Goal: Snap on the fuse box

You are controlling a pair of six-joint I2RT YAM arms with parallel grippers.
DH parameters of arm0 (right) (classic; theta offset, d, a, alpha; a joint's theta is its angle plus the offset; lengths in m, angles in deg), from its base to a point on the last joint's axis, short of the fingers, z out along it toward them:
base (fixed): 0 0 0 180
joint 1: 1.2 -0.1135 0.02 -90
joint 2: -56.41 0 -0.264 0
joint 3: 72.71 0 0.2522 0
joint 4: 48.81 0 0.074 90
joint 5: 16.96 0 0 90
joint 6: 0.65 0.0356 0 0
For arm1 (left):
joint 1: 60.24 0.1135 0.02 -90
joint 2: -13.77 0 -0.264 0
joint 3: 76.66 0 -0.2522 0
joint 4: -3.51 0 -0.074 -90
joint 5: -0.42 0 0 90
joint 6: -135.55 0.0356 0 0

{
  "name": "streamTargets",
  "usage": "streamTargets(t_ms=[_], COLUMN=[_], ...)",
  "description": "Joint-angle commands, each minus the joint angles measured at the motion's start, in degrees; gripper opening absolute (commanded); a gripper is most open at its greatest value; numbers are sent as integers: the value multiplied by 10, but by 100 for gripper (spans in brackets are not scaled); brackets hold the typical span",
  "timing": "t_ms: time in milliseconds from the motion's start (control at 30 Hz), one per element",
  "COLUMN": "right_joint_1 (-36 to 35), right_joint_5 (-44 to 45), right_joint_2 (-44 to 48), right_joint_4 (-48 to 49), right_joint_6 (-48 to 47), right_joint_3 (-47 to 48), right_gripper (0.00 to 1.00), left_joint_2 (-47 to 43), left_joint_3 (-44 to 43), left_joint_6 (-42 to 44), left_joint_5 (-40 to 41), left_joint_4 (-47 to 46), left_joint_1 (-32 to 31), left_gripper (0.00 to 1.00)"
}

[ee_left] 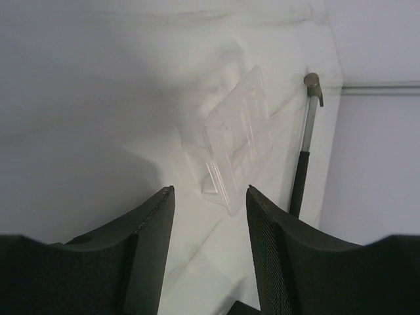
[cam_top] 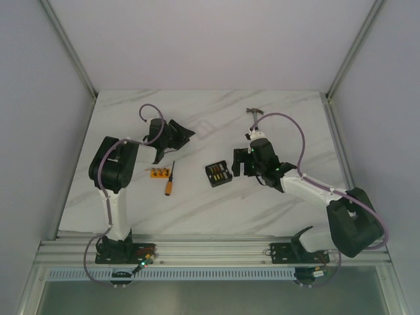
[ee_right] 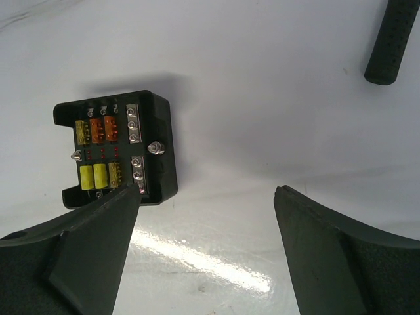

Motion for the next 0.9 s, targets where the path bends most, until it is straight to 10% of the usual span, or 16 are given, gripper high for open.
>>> streamTargets(t_ms=[0,867], right_joint_1=[5,8], right_joint_5=[-13,-22], right_joint_2=[-10,-24], right_joint_4=[24,14], right_joint_6=[-6,-8], right_joint_3=[-7,-1], right_gripper=[90,94], left_joint_2=[27,96], left_joint_3=[-15,-39], left_joint_6=[-43,-108], left_joint_5=[-5,28], left_joint_4=[-69,-164], left_joint_1=[-5,-28], left_gripper=[56,24])
